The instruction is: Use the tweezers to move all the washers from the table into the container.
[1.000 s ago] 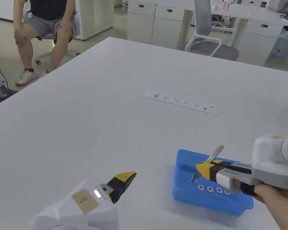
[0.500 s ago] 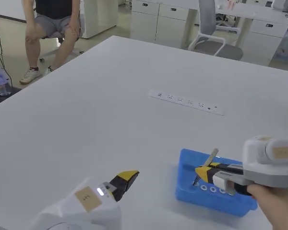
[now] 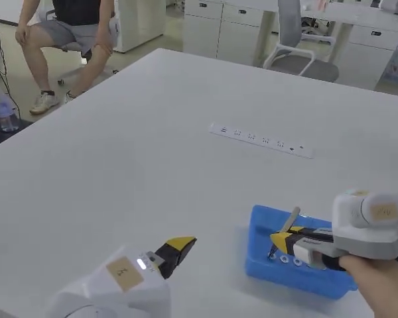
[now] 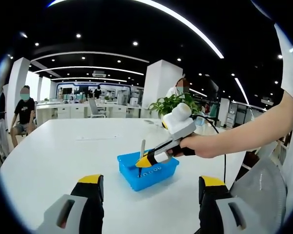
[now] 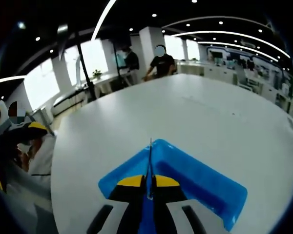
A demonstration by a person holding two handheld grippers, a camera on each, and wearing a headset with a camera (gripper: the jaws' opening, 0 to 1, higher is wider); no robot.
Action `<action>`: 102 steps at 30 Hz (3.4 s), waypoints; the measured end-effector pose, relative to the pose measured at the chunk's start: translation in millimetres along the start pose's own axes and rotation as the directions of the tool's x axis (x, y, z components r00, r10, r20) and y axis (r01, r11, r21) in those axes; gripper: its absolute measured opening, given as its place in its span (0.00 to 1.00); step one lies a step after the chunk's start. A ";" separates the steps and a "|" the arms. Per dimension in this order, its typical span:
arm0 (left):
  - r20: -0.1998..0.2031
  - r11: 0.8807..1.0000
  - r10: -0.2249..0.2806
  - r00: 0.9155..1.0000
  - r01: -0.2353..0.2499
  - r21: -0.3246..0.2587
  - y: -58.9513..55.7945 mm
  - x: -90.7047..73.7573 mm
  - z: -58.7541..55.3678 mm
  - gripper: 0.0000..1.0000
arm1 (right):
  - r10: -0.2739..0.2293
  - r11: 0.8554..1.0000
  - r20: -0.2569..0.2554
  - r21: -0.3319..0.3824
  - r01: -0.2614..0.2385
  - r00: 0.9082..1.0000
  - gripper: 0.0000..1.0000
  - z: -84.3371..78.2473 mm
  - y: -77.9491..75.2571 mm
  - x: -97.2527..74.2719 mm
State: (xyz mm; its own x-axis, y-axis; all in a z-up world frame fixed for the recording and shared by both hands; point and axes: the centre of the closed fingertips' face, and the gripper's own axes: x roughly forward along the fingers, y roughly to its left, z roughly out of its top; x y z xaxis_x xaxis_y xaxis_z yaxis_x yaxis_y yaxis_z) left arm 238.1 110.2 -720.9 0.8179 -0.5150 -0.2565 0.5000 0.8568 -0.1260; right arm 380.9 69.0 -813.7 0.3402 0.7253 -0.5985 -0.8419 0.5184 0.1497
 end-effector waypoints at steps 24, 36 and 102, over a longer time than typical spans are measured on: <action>-0.021 0.997 -0.076 0.997 0.076 -0.015 -10.7 0.3 -4.6 0.50 | 0.047 0.996 0.120 -0.080 -0.038 0.992 0.04 31.2 27.0 -33.5; -0.073 0.990 -0.142 0.987 0.142 0.007 -22.7 1.9 -14.0 0.29 | 0.122 0.988 0.107 -0.113 -0.110 0.987 0.04 8.2 56.4 -69.0; -0.383 0.798 -0.453 0.805 0.558 0.229 -95.9 12.4 -50.1 0.00 | 0.241 0.595 -0.499 -0.602 -0.533 0.833 0.03 -112.9 142.4 -90.0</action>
State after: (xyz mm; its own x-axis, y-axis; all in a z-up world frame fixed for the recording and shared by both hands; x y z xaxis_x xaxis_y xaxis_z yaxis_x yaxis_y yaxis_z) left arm 186.0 22.9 -760.0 0.3233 -0.7928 -0.5167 0.9202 0.3908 -0.0239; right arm 183.1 26.5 -827.4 -0.1283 0.5028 -0.8548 -0.9341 -0.3509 -0.0663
